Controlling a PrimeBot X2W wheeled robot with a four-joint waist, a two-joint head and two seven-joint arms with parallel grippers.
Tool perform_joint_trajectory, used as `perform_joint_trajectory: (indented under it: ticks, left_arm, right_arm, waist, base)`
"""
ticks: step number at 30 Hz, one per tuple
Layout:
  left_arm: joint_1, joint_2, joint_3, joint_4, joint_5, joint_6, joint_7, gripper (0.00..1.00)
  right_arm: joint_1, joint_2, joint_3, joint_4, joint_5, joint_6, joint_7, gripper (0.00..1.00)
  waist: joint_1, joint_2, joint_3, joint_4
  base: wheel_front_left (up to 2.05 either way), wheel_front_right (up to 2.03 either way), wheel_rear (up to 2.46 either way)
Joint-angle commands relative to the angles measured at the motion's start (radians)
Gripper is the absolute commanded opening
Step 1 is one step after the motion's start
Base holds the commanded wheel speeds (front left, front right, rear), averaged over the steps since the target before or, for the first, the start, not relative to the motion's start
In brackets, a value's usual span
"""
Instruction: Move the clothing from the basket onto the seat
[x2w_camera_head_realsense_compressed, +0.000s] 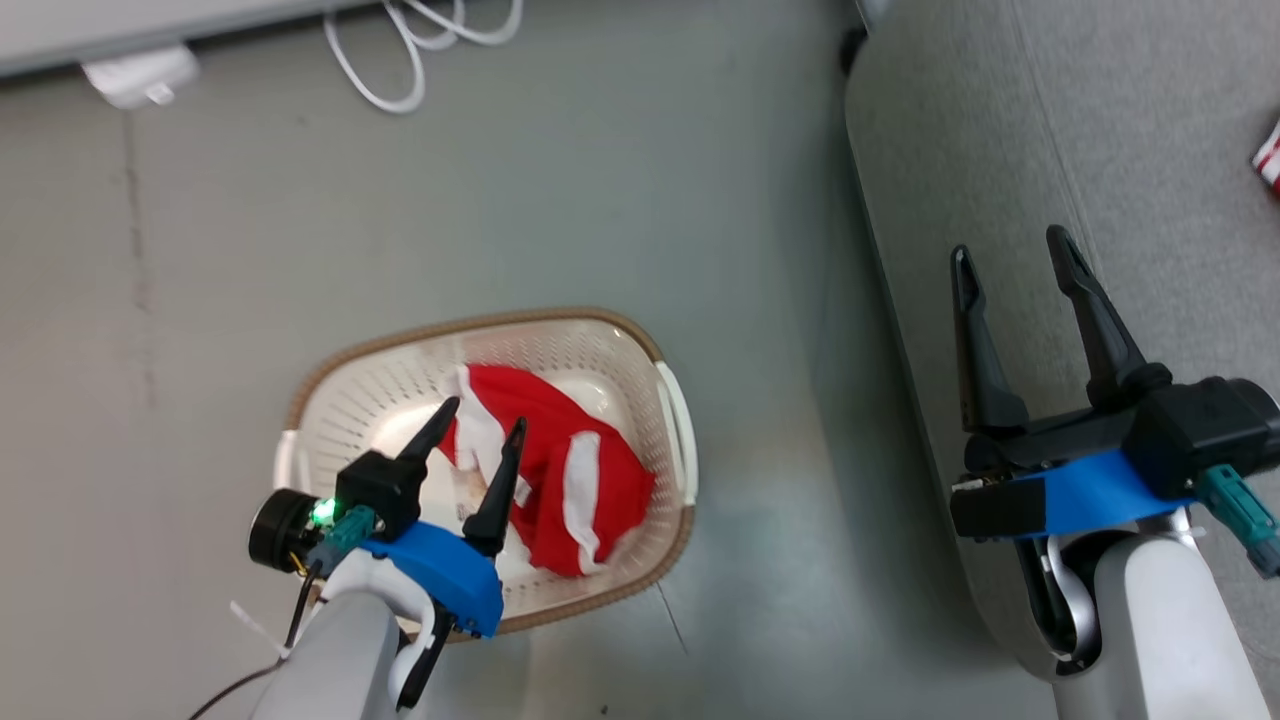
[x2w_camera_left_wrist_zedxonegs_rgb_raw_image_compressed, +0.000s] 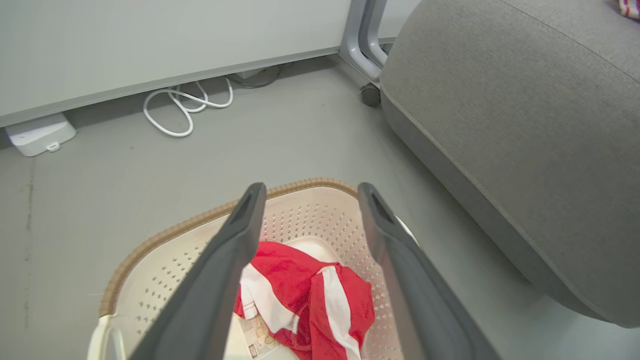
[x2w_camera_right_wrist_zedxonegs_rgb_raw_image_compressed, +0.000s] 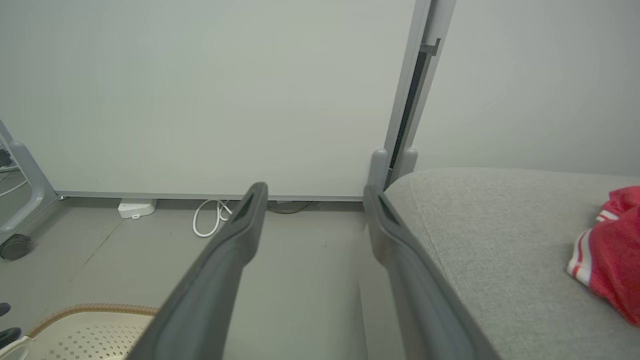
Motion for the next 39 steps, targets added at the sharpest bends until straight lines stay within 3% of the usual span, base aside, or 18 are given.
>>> perform_joint_trajectory:
  ticks: [1, 9, 17, 24, 38, 39]
  left_arm:
    - [-0.036, 0.014, -0.018, 0.036, -0.012, -0.003, -0.003, 1.00]
    - [-0.216, 0.031, -0.089, 0.265, -0.111, -0.004, 0.039, 1.00]
    - [-0.328, 0.084, -0.118, 0.412, -0.197, -0.004, 0.086, 1.00]
    - [-0.379, 0.111, -0.132, 0.474, -0.262, -0.004, 0.094, 1.00]
    - [-0.434, 0.070, -0.179, 0.538, -0.360, -0.004, 0.138, 1.00]
    - [-0.436, 0.071, -0.190, 0.535, -0.365, -0.004, 0.148, 0.73]
  right_arm:
    - [-0.022, 0.002, 0.007, 0.000, 0.009, -0.001, -0.008, 1.00]
    - [-0.072, 0.003, 0.031, -0.026, 0.039, -0.001, -0.027, 1.00]
    - [-0.110, 0.003, 0.083, -0.014, 0.085, -0.001, -0.069, 1.00]
    - [-0.117, 0.003, 0.093, 0.009, 0.105, -0.001, -0.097, 1.00]
    - [-0.068, 0.002, 0.075, -0.024, 0.103, -0.001, -0.096, 1.00]
    - [-0.066, 0.002, 0.074, -0.026, 0.103, -0.001, -0.096, 1.00]
  waist:
    - [-0.0003, 0.0000, 0.124, -0.095]
    - [-0.0003, 0.0000, 0.279, -0.171]
    - [-0.0003, 0.0000, 0.395, -0.224]
    - [-0.0003, 0.0000, 0.448, -0.242]
    - [-0.0003, 0.0000, 0.474, -0.229]
    - [-0.0003, 0.0000, 0.475, -0.229]
  base:
    - [0.00, 0.00, 0.00]
    - [0.00, 0.00, 0.00]
    - [0.00, 0.00, 0.00]
    - [0.00, 0.00, 0.00]
    - [0.00, 0.00, 0.00]
    - [0.00, 0.00, 0.00]
